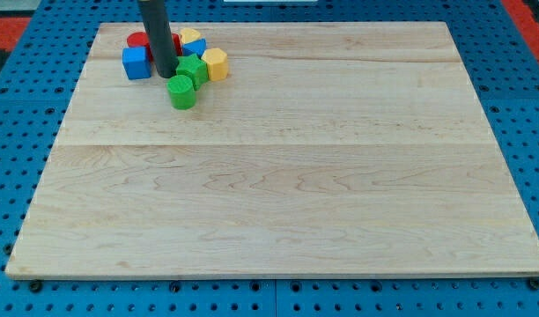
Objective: Move the blue cube top left corner of the board
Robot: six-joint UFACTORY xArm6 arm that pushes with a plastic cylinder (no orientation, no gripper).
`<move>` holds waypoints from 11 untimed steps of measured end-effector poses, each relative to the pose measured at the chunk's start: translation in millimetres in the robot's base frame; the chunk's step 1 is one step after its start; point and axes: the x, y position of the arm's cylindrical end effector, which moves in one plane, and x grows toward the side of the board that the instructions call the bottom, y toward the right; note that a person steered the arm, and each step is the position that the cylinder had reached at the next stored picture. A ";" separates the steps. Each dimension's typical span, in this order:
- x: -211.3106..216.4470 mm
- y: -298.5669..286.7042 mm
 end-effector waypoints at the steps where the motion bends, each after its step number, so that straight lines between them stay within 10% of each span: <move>1: -15.2 -16.5; 9: 40.9 -151.8; 11: -47.3 -145.7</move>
